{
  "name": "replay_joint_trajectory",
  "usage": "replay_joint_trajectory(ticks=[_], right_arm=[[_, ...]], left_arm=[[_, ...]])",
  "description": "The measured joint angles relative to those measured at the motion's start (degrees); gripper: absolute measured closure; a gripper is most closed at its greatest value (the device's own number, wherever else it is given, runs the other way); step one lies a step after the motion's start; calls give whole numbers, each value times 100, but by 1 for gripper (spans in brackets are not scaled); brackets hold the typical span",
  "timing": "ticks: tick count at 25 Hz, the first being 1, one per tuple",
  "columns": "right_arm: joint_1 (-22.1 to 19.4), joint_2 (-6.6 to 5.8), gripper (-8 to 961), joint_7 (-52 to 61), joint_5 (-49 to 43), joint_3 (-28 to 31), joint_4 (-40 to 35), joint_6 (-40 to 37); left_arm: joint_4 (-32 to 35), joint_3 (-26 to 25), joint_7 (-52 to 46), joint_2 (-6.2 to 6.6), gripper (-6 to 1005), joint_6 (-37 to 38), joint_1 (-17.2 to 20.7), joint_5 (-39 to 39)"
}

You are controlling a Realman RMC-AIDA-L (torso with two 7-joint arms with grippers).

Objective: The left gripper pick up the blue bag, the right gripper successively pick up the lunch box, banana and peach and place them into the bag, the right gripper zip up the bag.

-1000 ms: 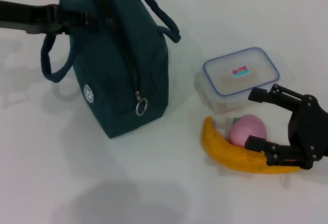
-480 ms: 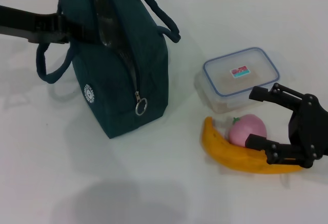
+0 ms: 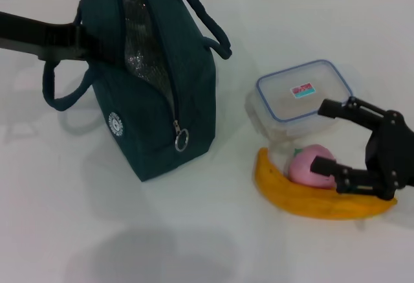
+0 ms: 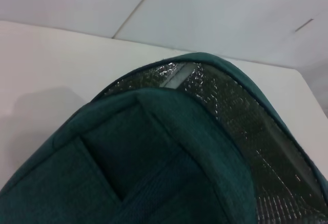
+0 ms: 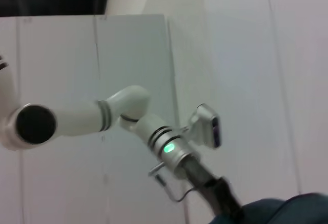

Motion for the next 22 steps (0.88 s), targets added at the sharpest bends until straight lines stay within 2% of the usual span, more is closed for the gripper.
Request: replay_joint_trajectory(ticks=[5, 14, 18, 22], right_arm=[[-39, 18, 76, 184, 88, 424, 57, 206], [-14, 25, 76, 1615, 160, 1968, 499, 2002], [72, -6, 77, 2526, 370, 2111, 657, 2952], [255, -9, 77, 2950, 342, 1963, 759, 3486]], left_arm=[[19, -35, -34, -1, 965, 310, 0, -12], [30, -19, -388, -50, 965, 699, -5, -82], [-6, -29, -510, -32, 965, 714, 11, -333], [-9, -24, -538, -30, 965, 716, 8, -392]])
